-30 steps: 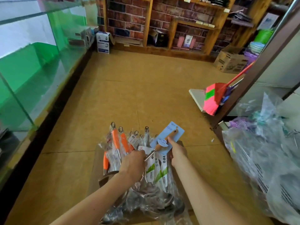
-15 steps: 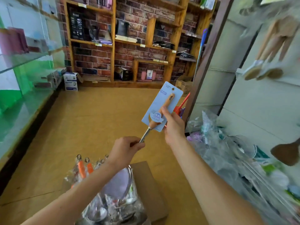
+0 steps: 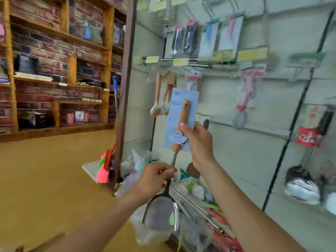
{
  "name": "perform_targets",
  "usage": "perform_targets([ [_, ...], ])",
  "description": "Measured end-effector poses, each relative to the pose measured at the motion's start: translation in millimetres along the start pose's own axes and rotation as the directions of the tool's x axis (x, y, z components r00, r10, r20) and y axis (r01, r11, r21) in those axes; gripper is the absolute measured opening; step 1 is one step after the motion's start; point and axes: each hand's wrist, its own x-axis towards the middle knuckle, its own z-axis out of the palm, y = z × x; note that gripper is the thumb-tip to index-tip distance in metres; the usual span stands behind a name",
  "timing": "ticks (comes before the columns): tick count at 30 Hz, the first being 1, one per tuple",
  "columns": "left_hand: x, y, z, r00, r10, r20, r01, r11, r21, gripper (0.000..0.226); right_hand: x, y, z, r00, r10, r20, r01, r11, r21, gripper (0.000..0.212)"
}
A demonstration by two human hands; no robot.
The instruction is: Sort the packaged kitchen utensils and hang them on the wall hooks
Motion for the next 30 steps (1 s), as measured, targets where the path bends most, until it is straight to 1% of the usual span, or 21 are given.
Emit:
perform_targets([
  [2,9.7,17.4,54.8,0.996,0.028,0.083,-0.025,0.999,-0.047,0.013,3.0,-16.0,-57.2,0.997,-0.028,-0.072,0.029,1.000,0.007,0.010],
  [3,13.7,25.7,82.4,0.992,0.045,0.116,-0.037,0.997,-0.070,0.012,2.9,-24.9,-85.5,0.993,-0.039,-0.107,0.040,0.999,0.004,0.007],
  [6,19.6,50.5,162.3,0.973,0.085,0.213,-0.054,0.988,-0.146,0.010,1.9,-48.1,-168.7,0.980,-0.066,-0.189,0.054,0.996,-0.067,0.012],
  [10,19.5,78.5,257.8,0.932,0.121,0.343,-0.047,0.975,-0.216,0.012,-3.6,-77.7,-265.5,0.957,-0.098,-0.275,0.056,0.986,-0.158,0.018],
  [14,13.5,111.1,339.7,0.889,0.156,0.431,-0.026,0.956,-0.293,0.017,-16.4,-108.9,-343.2,0.923,-0.144,-0.358,0.067,0.973,-0.219,0.013],
  [15,10.9,120.1,357.7,0.880,0.165,0.445,-0.022,0.951,-0.310,0.018,-20.9,-116.2,-360.3,0.915,-0.153,-0.374,0.067,0.970,-0.233,0.010],
  [17,5.5,135.7,390.8,0.863,0.181,0.472,-0.017,0.944,-0.331,0.014,-29.3,-129.3,-391.9,0.902,-0.177,-0.395,0.074,0.962,-0.262,0.006],
  [19,-1.1,147.5,420.7,0.839,0.194,0.508,-0.011,0.940,-0.340,0.011,-36.9,-140.1,-421.2,0.883,-0.193,-0.428,0.077,0.959,-0.274,0.008],
  [22,-10.6,159.0,462.1,0.817,0.196,0.543,0.005,0.939,-0.345,0.013,-48.5,-152.1,-460.6,0.857,-0.209,-0.471,0.076,0.955,-0.286,0.012],
  [25,-16.1,165.0,496.8,0.797,0.178,0.577,0.041,0.938,-0.345,0.012,-56.9,-158.5,-493.7,0.843,-0.209,-0.495,0.060,0.952,-0.299,0.014],
  [28,-15.3,167.8,521.7,0.793,0.162,0.587,0.058,0.939,-0.338,0.011,-56.5,-161.9,-517.2,0.839,-0.186,-0.512,0.037,0.957,-0.288,0.013],
  [30,-13.4,170.9,530.7,0.803,0.144,0.579,0.072,0.940,-0.334,0.012,-50.9,-161.2,-528.5,0.844,-0.173,-0.508,0.025,0.958,-0.285,0.018],
])
